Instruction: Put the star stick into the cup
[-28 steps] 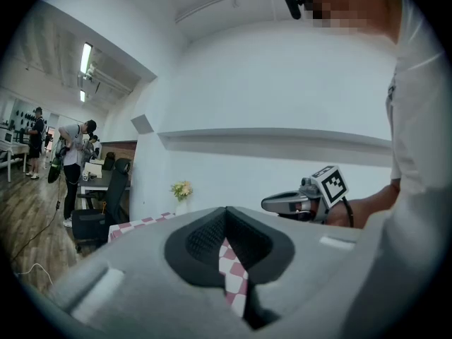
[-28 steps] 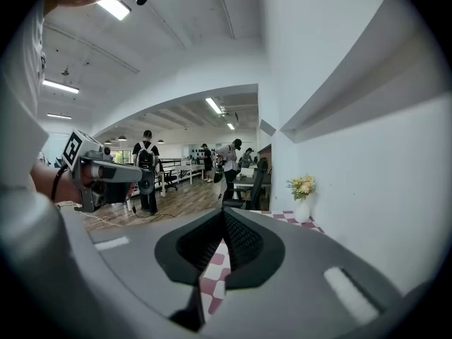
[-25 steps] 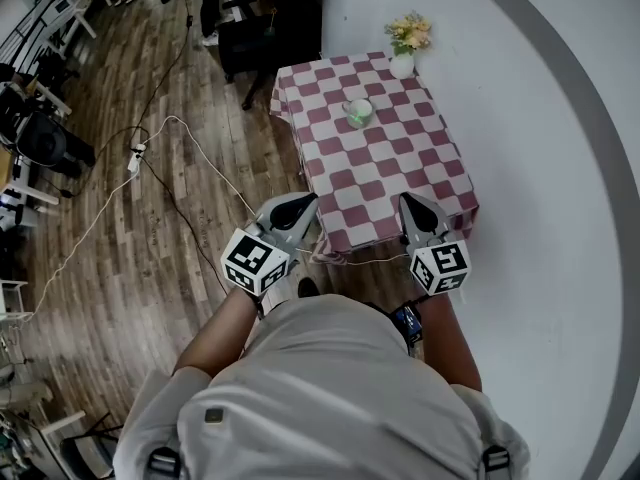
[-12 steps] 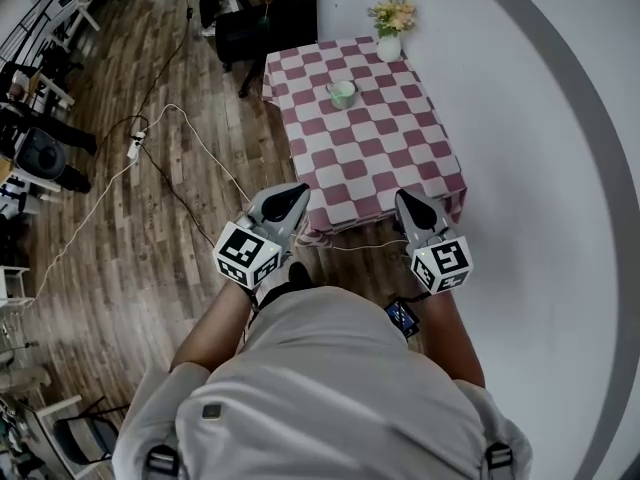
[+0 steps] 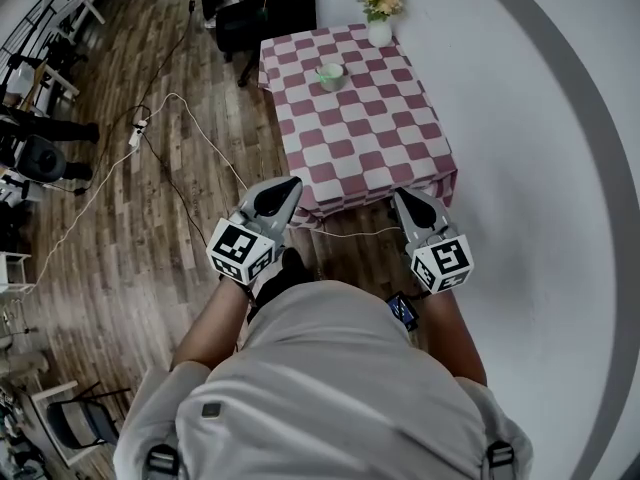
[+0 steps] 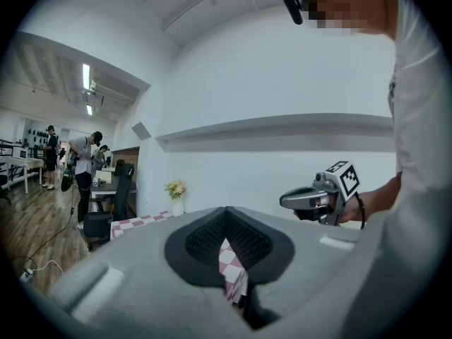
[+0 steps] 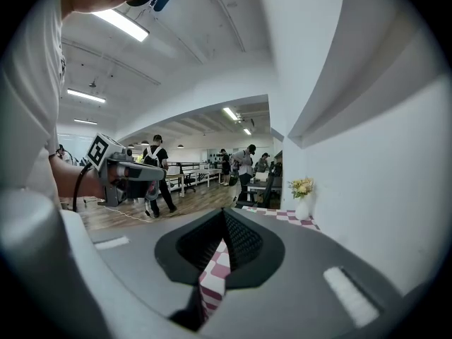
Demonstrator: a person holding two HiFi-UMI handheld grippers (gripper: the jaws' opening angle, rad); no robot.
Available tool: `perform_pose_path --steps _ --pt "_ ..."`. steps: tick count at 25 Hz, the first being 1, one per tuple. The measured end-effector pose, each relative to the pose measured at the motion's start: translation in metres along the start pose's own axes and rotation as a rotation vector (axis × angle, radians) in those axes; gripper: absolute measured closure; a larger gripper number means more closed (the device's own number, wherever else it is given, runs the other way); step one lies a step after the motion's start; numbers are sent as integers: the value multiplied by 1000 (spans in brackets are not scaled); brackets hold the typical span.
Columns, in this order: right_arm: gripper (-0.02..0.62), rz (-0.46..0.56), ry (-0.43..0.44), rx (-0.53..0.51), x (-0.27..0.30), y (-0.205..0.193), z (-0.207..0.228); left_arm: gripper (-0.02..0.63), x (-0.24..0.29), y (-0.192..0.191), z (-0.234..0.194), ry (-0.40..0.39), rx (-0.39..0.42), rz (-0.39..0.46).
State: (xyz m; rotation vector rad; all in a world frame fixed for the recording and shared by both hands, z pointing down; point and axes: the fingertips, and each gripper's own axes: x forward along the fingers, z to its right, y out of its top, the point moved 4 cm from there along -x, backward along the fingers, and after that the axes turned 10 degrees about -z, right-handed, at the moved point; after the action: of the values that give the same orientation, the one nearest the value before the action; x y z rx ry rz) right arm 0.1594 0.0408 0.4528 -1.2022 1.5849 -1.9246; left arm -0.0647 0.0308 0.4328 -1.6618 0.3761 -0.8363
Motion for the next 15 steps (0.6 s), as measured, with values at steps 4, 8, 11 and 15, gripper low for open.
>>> perform_pose_path --steps 4,8,11,15 --pt "586 10 8 2 -15 -8 -2 603 -3 -3 16 9 0 -4" --pt "586 17 22 1 -24 -9 -5 603 -5 -3 26 15 1 -6" --pt "586 25 24 2 -29 -9 -6 603 -6 -3 31 17 3 -5" --pt "586 28 30 0 -32 -10 -7 603 -7 -3 36 20 4 -4"
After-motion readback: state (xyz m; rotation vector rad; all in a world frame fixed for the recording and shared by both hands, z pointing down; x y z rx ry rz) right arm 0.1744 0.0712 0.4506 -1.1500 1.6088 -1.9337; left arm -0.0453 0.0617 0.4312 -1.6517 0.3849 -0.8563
